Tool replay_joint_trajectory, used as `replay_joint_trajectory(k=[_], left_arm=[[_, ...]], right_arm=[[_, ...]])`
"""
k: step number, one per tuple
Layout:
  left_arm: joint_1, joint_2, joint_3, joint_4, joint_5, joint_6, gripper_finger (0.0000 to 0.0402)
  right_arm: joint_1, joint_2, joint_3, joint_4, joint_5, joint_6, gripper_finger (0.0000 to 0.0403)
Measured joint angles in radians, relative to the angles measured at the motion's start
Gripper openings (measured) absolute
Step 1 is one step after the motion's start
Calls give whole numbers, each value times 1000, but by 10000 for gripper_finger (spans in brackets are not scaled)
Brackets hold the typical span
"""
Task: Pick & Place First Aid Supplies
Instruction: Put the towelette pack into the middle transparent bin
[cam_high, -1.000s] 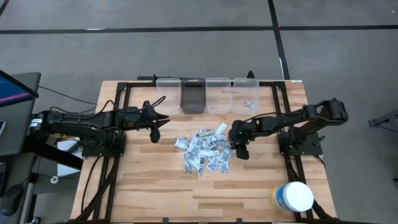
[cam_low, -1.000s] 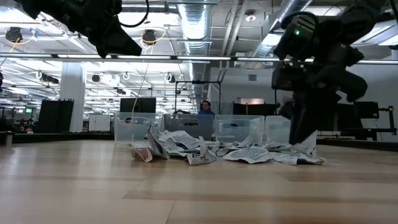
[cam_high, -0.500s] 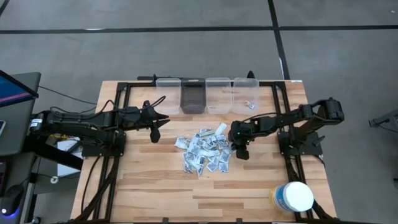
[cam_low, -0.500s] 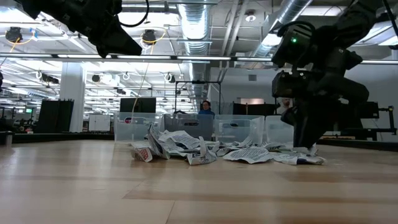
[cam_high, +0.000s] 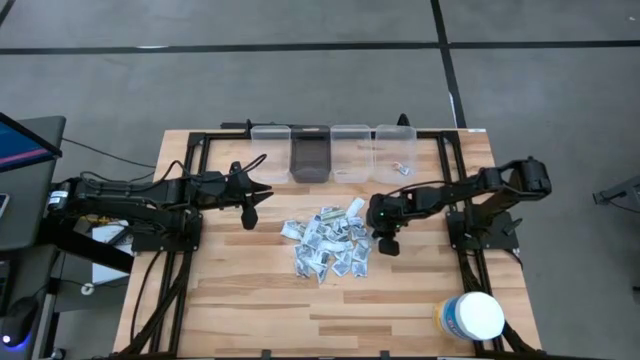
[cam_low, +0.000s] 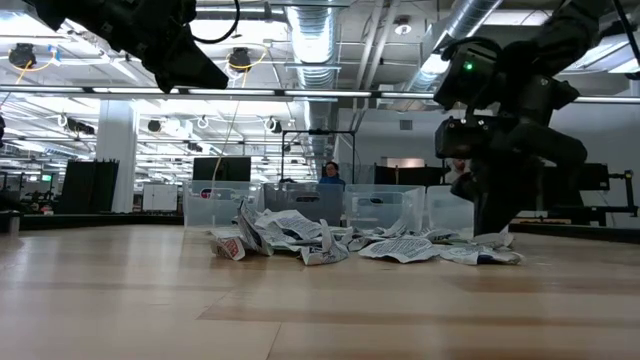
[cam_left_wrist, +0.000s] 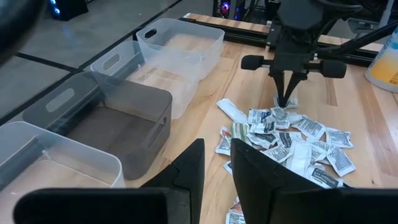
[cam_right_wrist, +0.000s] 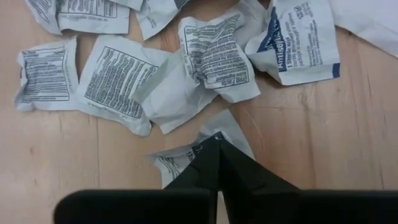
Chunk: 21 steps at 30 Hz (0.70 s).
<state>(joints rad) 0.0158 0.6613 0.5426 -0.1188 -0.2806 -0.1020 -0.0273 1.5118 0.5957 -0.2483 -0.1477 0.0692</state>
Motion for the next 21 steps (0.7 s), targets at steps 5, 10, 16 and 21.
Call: replay_joint_trajectory(k=[5,10,16,21], left_arm=[[0,0,0,-1,-1,0,78],[0,0,0,-1,-3,0,78],[0,0,0,-3,-3,0,78],[0,0,0,-5,-3,0,78]], right_arm=[[1,-68,79,-105,75,-51,1],[-6,-121,160,-194,129,-119,1],[-29,-129,193,-286,128,-151,1],[-41,-62,194,-396,125,-96,15]])
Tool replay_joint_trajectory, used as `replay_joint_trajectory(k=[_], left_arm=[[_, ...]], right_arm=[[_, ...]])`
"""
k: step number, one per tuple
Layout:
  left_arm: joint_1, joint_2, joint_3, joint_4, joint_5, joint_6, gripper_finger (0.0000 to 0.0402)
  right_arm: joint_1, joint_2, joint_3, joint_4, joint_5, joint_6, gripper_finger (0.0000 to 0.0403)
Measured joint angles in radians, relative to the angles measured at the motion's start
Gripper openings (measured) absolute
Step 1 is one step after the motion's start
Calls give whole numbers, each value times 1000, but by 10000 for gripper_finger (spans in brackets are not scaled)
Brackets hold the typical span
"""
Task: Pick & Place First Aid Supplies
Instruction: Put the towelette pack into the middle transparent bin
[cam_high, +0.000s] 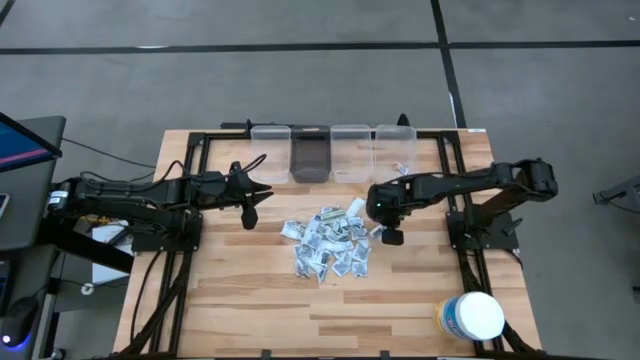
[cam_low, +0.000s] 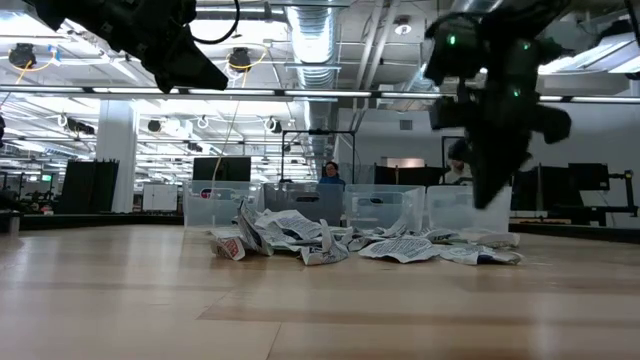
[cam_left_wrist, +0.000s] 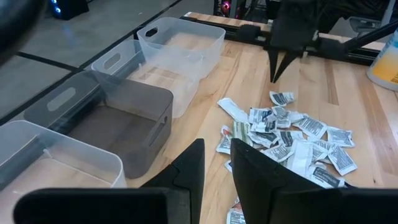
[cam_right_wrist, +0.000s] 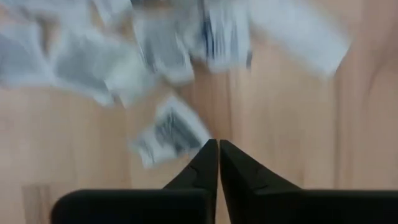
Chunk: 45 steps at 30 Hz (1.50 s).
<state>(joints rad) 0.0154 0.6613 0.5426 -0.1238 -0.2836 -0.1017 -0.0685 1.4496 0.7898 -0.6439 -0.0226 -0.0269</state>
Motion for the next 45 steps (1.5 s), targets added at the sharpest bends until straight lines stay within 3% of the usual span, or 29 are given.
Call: replay_joint_trajectory(k=[10,15,18,21,23,34,45], left_arm=[[0,0,0,-3,8,0,78],[0,0,0,-3,8,0,78],[0,0,0,-3,8,0,78],[0,0,0,-3,8,0,78],[0,0,0,-3,8,0,78],[0,0,0,-1,2,0,78],[0,0,0,5,0,0,78]], right_arm=[[25,175,6,61,-10,62,98],[29,204,6,68,-23,49,117],[29,202,6,68,-25,47,95],[25,177,5,61,-23,46,30],[25,156,1,61,-28,50,12],[-23,-3,64,52,-21,46,2],[-151,-56,235,57,97,-50,0]])
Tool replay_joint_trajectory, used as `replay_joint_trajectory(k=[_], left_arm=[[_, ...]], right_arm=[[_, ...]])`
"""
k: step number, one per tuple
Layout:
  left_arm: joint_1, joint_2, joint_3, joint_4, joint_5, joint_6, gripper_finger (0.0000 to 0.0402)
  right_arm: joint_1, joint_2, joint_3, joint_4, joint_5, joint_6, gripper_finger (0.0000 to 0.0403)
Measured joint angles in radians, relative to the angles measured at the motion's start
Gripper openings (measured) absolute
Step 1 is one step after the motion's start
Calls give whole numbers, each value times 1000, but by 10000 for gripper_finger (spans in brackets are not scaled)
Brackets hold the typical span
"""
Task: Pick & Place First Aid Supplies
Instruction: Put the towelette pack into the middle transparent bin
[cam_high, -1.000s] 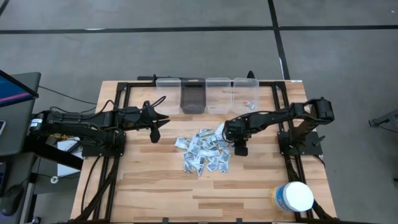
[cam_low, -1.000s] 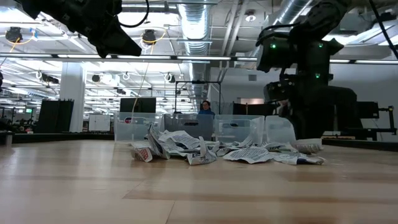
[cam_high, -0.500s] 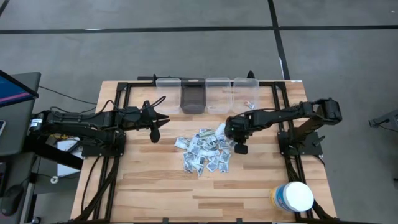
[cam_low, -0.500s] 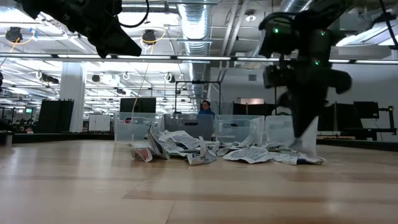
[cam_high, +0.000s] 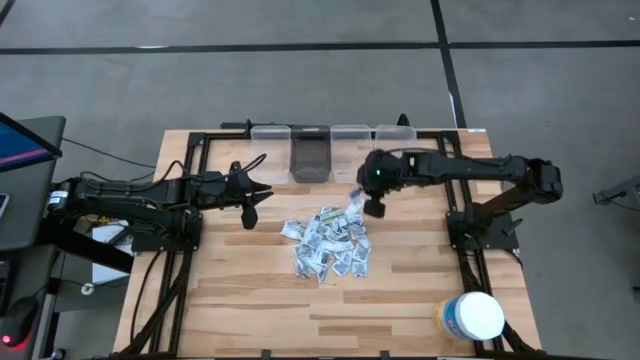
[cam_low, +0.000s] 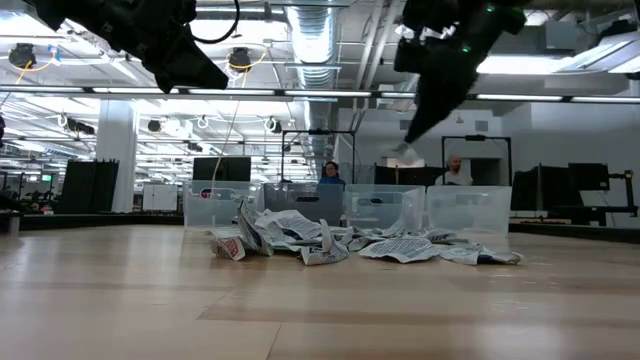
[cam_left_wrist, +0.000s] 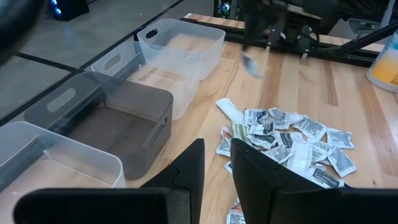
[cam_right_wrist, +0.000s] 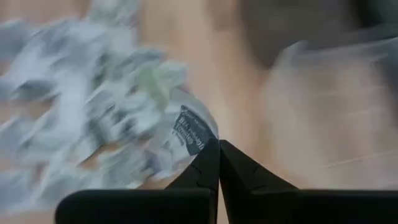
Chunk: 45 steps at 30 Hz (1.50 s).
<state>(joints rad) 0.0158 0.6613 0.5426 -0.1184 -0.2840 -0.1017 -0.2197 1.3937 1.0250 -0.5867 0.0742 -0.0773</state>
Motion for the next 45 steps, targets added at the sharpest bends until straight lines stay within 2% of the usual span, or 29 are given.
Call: replay_joint_trajectory(k=[9,17,22,30,33,41,45], left_arm=[[0,0,0,5,0,19,78],[0,0,0,8,0,19,78],[0,1,0,9,0,19,78],[0,1,0,10,4,17,78],[-1,1,0,10,5,17,78],[-1,1,0,9,5,17,78],[-2,1,0,9,12,17,78]], right_arm=[[-158,2,40,139,88,-90,0],[-304,26,38,210,90,-116,0],[-331,86,37,253,83,-109,0],[-311,157,38,269,107,-84,3],[-297,167,39,275,109,-79,21],[-284,163,39,269,110,-71,99],[-257,163,39,268,106,-54,121]])
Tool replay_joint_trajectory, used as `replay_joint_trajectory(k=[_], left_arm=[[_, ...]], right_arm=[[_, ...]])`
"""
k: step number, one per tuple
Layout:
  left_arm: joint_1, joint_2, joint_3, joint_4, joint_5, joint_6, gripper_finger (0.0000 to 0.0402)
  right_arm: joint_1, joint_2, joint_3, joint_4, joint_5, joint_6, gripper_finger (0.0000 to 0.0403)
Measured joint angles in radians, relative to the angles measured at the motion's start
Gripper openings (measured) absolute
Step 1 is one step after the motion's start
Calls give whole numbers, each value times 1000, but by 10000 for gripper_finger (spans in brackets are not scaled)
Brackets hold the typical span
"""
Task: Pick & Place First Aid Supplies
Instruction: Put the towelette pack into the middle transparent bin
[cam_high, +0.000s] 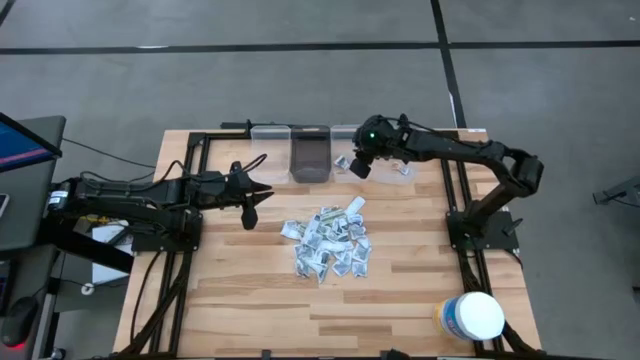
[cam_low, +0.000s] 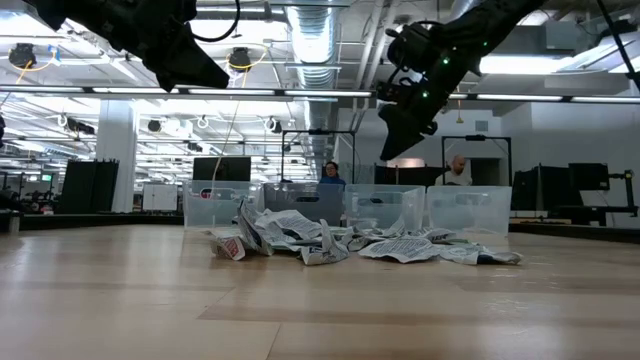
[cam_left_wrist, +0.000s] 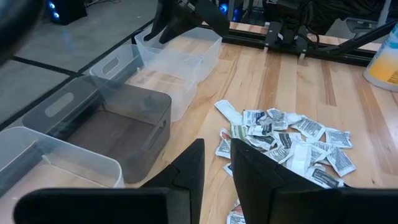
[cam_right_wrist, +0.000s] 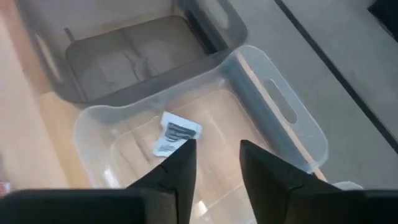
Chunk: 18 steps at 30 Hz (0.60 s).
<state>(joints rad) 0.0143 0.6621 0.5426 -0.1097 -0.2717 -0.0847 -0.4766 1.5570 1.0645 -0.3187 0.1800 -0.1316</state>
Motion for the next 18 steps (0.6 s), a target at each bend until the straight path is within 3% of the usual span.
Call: replay_joint_trajectory(k=[12,18], left_arm=[[0,0,0,3,12,24,78],[0,-9,0,49,13,142,78]], right_arm=[[217,0,0,-73,-334,-9,112],[320,1,0,-181,-378,-25,107]])
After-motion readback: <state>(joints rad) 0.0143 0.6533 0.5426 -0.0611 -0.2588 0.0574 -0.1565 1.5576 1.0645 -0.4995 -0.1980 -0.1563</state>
